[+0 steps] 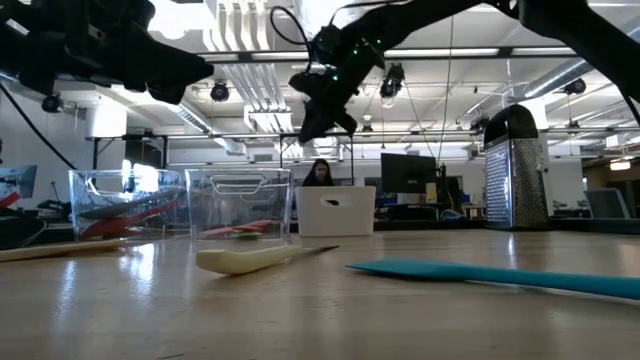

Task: Pick & Place Kitchen Items
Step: Put the black serving spoon into the left transparent bin

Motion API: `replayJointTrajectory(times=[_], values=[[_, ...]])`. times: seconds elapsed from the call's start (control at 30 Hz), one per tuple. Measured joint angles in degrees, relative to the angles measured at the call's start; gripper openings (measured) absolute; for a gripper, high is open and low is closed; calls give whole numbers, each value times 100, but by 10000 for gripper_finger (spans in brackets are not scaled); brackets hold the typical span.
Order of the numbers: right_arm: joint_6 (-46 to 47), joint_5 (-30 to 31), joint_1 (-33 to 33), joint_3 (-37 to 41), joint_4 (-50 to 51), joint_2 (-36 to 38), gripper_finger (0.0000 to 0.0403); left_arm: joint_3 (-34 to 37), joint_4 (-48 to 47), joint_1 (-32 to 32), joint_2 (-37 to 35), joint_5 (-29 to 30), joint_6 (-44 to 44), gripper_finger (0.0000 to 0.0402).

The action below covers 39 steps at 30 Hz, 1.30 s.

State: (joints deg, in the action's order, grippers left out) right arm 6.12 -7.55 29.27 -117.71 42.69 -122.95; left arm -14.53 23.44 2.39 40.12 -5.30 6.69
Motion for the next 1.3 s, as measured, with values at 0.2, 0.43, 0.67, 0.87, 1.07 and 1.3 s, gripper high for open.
replayJointTrajectory(times=[0.2, 0.43, 0.67, 0.87, 1.07, 1.3], values=[[-211, 17, -338, -52, 330, 145, 8, 0, 3, 0, -77, 0, 30, 119], [-306, 17, -660, -23, 401, 181, 8, 0, 5, 0, -290, 151, 36, 120], [-389, 17, -1017, -15, 512, 298, 8, 1, -39, 0, -508, 292, -123, 120], [-565, 171, -1351, 117, 533, 592, 8, -1, -39, -2, -741, 330, -388, 120], [-589, 344, -1582, 705, 452, 1119, 8, -1, -36, -2, -899, 328, -423, 120], [-178, 624, -1774, 2328, -388, 2282, 8, -1, -36, -2, -931, 328, -421, 120]])
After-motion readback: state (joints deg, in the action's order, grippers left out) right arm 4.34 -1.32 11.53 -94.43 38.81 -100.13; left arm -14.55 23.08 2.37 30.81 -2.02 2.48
